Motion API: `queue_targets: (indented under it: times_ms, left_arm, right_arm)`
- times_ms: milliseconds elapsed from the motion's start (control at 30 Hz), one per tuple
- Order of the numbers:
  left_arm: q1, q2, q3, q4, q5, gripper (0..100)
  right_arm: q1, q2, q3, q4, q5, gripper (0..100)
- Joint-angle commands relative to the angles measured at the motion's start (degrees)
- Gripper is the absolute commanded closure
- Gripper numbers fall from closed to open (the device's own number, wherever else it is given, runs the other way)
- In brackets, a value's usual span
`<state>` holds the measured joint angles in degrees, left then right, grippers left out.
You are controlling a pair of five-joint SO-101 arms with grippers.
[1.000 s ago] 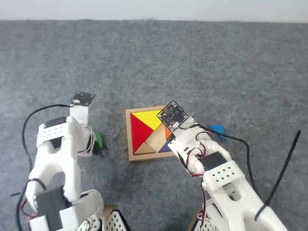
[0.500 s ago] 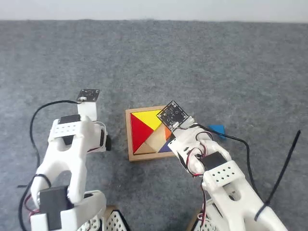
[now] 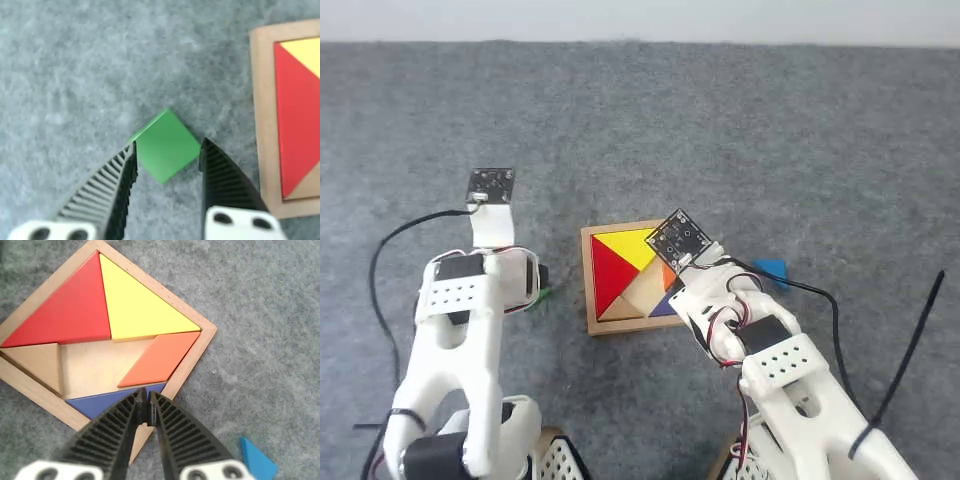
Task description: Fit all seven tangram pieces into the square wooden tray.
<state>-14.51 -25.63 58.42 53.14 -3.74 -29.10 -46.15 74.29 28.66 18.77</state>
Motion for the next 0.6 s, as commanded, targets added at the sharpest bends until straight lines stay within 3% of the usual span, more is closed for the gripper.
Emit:
queue_targets:
  times_ms: [0, 300, 567]
  left_arm:
    - [1.05, 4.84, -1.63, -1.14, -1.93, 80]
    - [0.35, 24.44, -17.01, 8.7, -2.11, 80]
    - [0.26, 28.31, -20.09, 9.58, -2.02, 80]
  right_arm:
    - [0.13, 0.04, -1.41, -1.01, 0.0, 98.7]
    - [0.13, 0.04, -1.41, -1.01, 0.0, 98.7]
    - [0.13, 0.04, -1.41, -1.01, 0.0, 98.7]
